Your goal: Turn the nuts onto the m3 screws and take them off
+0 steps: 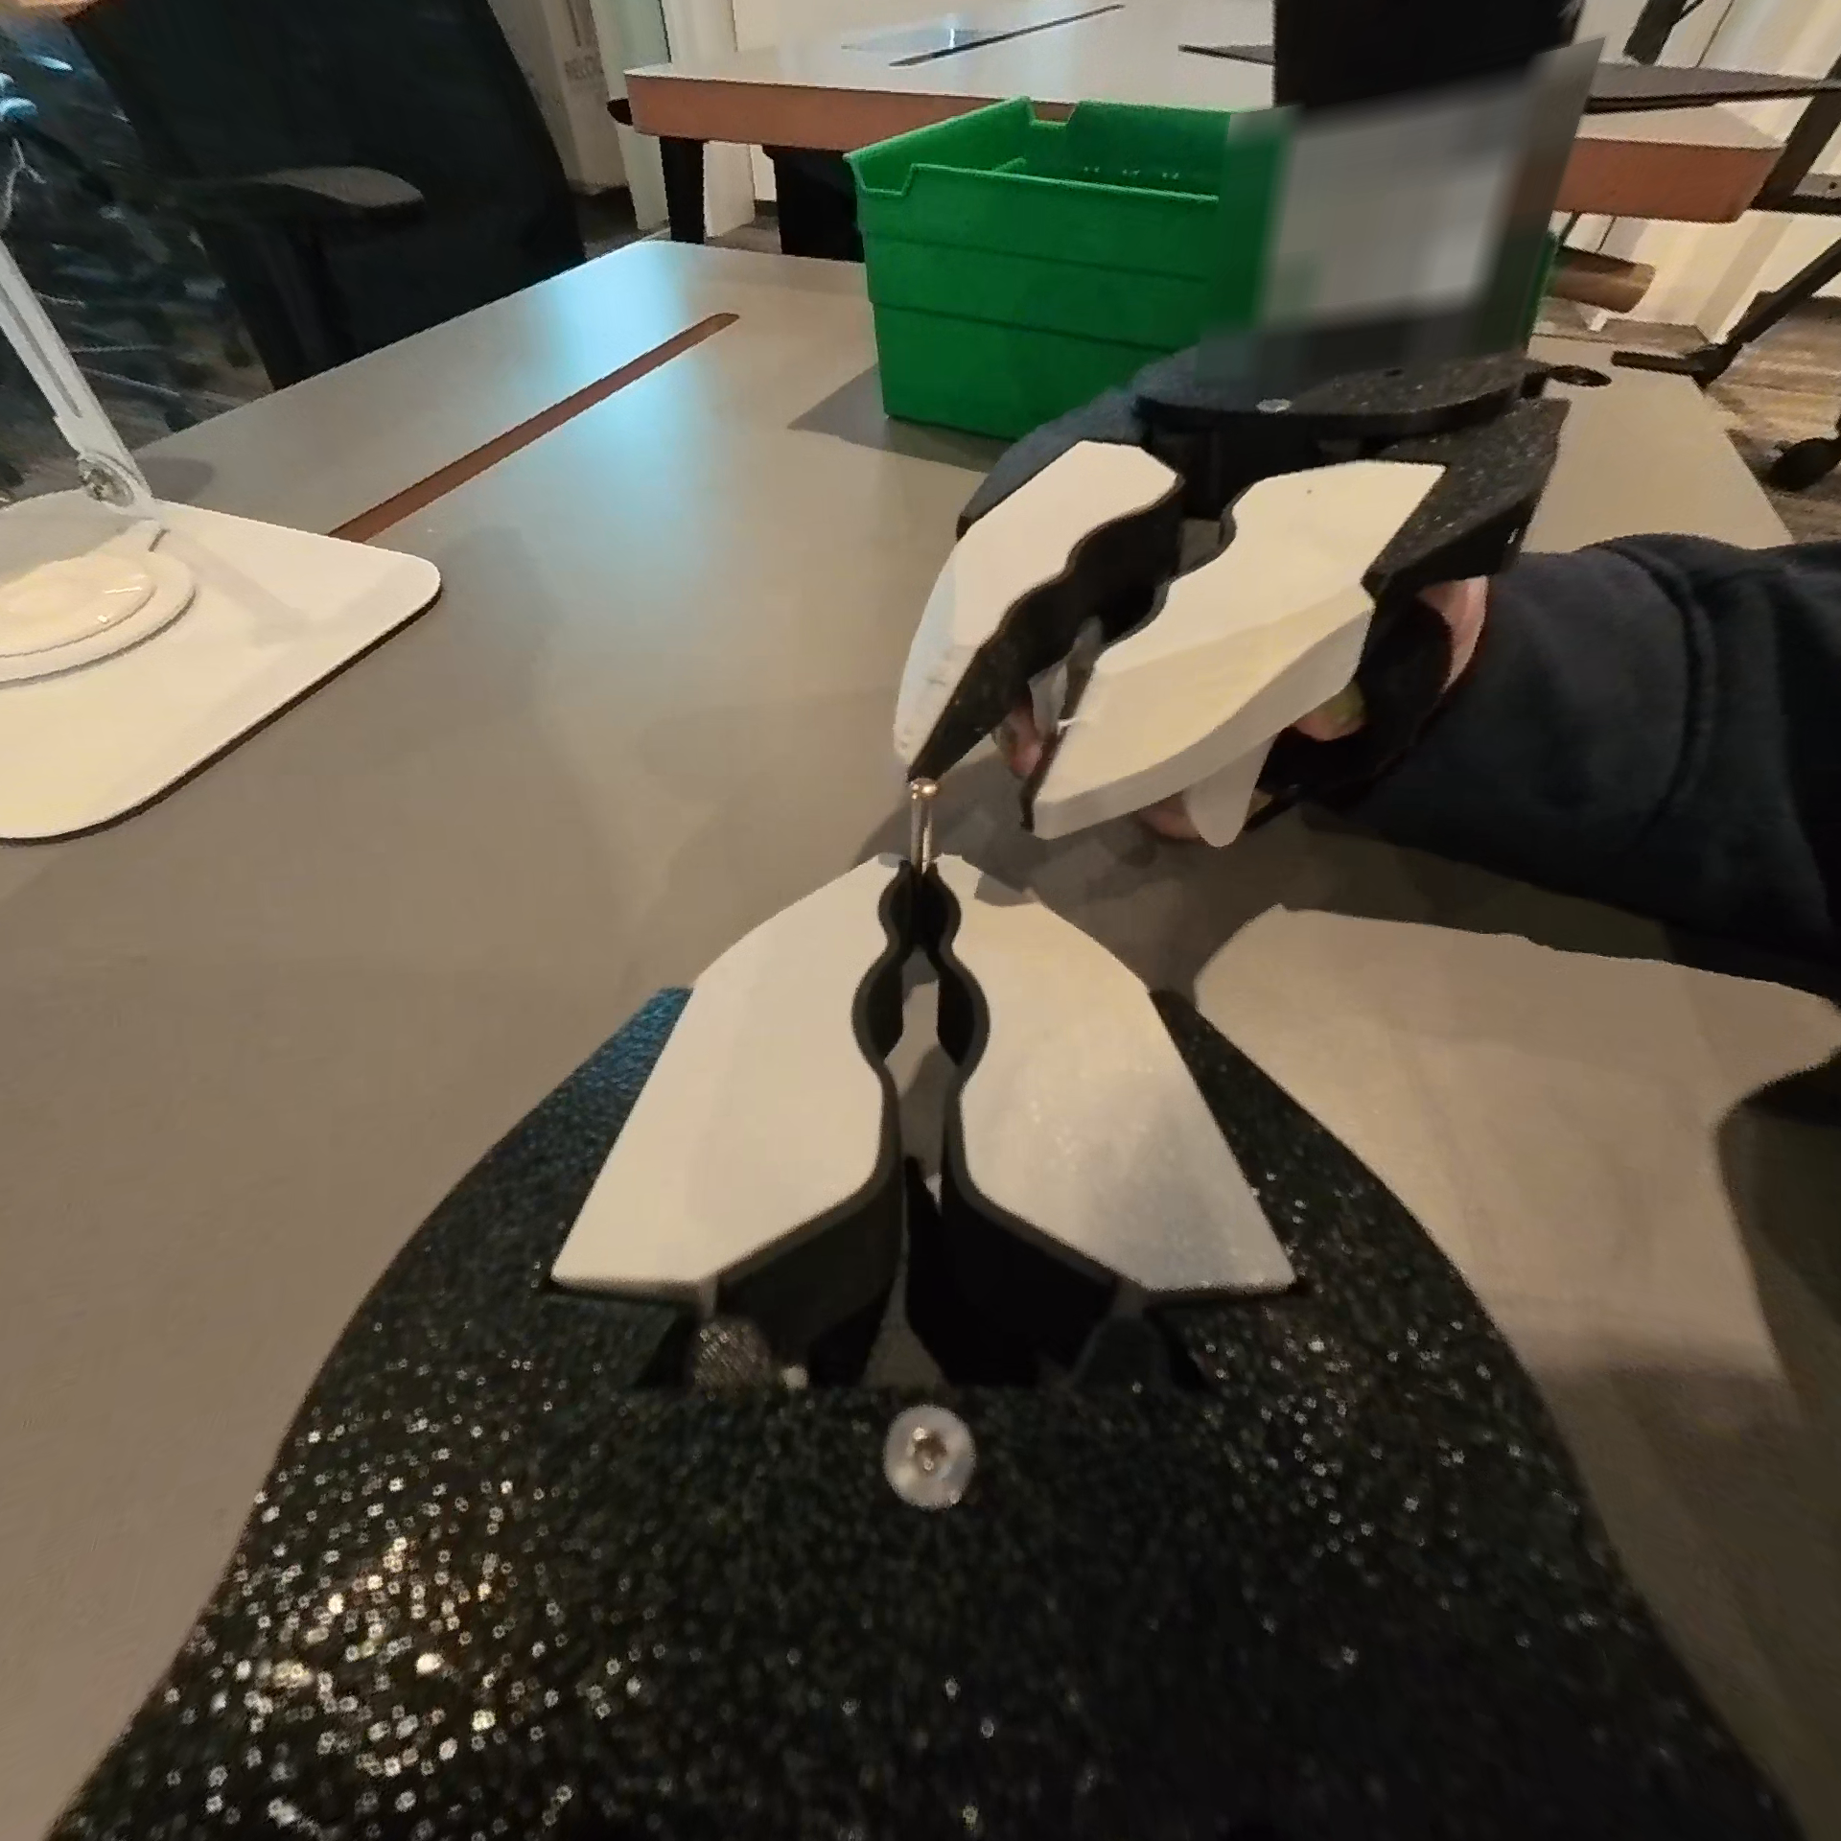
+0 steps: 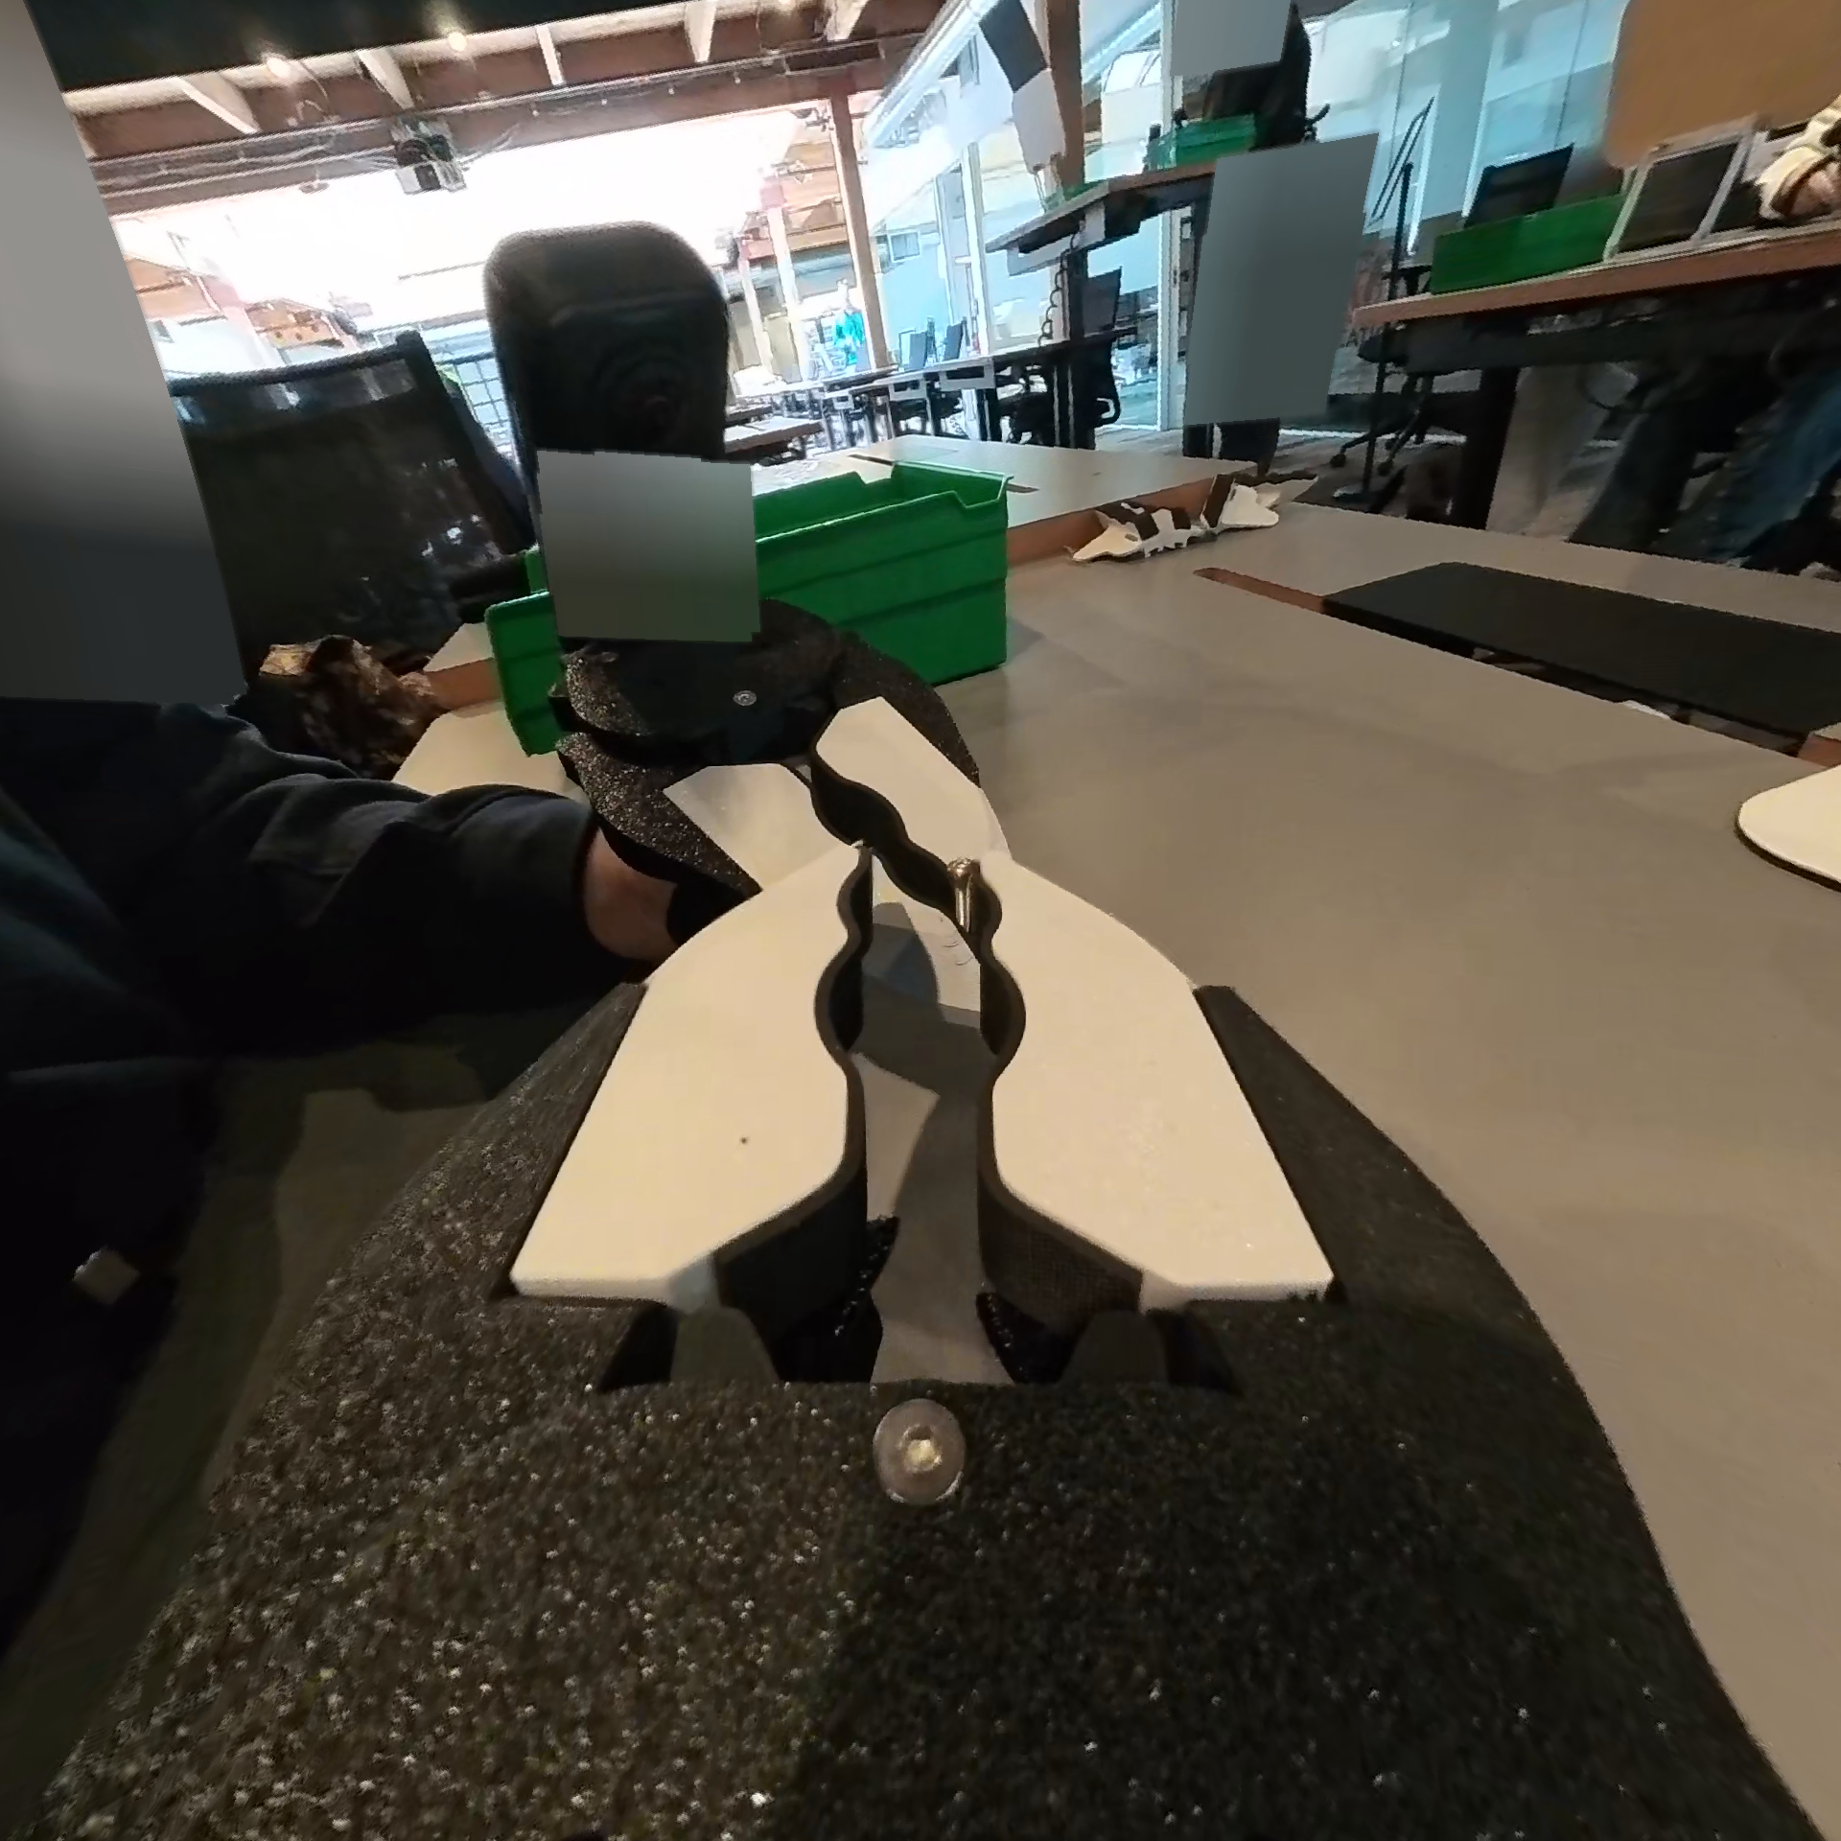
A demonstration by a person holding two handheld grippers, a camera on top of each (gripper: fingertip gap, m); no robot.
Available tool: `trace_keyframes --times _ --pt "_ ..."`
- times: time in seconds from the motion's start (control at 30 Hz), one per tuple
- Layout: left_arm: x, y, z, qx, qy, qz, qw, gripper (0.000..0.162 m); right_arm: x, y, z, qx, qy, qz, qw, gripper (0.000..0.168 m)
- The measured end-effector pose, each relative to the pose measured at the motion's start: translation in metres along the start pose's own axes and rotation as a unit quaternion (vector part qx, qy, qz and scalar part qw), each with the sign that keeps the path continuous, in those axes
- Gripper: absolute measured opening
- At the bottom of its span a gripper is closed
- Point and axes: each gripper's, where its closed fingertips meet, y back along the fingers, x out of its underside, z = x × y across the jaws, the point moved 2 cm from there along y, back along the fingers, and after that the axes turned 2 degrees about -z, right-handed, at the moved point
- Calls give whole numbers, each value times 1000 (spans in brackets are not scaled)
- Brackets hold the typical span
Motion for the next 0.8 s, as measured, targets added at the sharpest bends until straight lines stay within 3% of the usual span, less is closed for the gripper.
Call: trace_keyframes --times 0.1,0.13,0.2,0.4,0.67,0.8 --pt "1 -1 -1 1 -5 3 1000 1 1 2 0 -9 -3 4 1000 17" --pt "1 0 1 -6 -1 4 1000 0 0 4 3 -21 1 1 1000 4" --pt "1 0 3 -2 15 0 1000 1 -1 4 9 -37 13 -2 999 0" --pt "5 -4 -11 31 -29 20 999 0 -4 5 -2 -2 4 -17 1000 13" --pt "3 2 -24 100 -30 -4 995 0 1 1 11 -49 24 10 998 5" --pt "3 2 -20 78 -35 -7 996 0 0 -1 9 -28 31 6 999 4"
